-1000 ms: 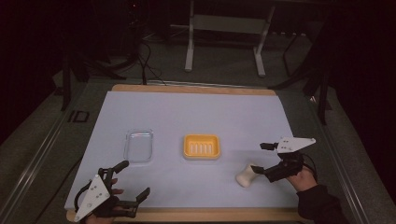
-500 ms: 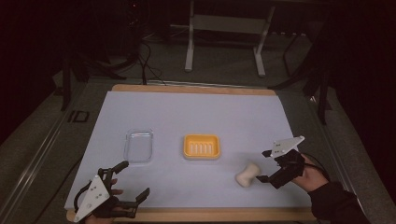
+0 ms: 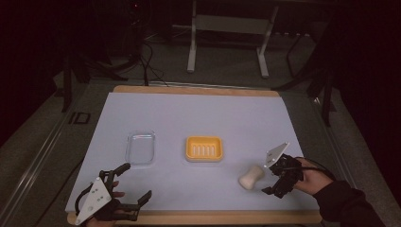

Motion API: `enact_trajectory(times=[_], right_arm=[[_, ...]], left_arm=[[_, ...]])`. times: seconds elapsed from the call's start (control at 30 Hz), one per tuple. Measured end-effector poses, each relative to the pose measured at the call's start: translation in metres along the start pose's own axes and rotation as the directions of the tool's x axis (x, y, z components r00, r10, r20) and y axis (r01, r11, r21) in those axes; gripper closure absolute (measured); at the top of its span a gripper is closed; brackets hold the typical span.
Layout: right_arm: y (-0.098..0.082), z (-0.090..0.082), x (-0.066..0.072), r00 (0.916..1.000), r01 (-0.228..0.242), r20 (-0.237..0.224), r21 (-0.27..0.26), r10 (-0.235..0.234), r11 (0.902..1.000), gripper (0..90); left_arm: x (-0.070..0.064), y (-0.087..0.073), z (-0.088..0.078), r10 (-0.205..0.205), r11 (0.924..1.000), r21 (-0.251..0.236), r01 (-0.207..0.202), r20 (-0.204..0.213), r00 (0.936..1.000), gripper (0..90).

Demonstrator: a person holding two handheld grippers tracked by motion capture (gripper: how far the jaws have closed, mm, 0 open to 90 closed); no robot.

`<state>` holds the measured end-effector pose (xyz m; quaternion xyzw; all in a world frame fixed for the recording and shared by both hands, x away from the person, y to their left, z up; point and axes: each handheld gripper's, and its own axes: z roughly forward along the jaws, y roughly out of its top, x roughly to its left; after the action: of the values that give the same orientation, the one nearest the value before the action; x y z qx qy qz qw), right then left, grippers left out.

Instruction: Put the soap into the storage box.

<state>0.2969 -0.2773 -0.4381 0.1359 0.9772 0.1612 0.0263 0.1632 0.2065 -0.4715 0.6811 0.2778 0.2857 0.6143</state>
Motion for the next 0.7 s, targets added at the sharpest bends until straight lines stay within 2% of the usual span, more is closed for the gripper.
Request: enact_trajectory(times=[0.23,0.33,0.43,0.57,0.7], right_arm=[[0.0029,0.0027,-0.0015,0.9996,0.024,-0.016,0.059,-0.023,0.9980,10.6],[0.0040,0.0029,-0.0042,0.9995,0.012,-0.031,0.089,-0.010,0.9959,10.7],[0.0042,0.0039,-0.0066,0.9990,0.010,-0.044,0.124,-0.004,0.9922,12.0],[0.0025,0.0072,-0.0063,0.9981,0.014,-0.061,0.192,-0.002,0.9812,12.7],[-0.0004,0.0101,-0.0074,0.9983,0.023,-0.058,0.226,-0.011,0.9738,12.4]], left_arm=[[0.0002,-0.0002,0.0002,0.000,1.0000,0.002,0.000,0.001,1.0000,0.1],[0.0002,-0.0002,0.0002,-0.001,1.0000,0.002,0.001,0.002,1.0000,0.1],[0.0000,-0.0001,-0.0002,0.000,1.0000,0.001,0.000,0.002,1.0000,0.1],[-0.0003,-0.0004,-0.0004,0.002,1.0000,0.002,-0.002,-0.001,1.0000,0.1],[-0.0002,-0.0011,-0.0006,0.005,1.0000,0.009,-0.005,-0.004,1.0000,0.1]])
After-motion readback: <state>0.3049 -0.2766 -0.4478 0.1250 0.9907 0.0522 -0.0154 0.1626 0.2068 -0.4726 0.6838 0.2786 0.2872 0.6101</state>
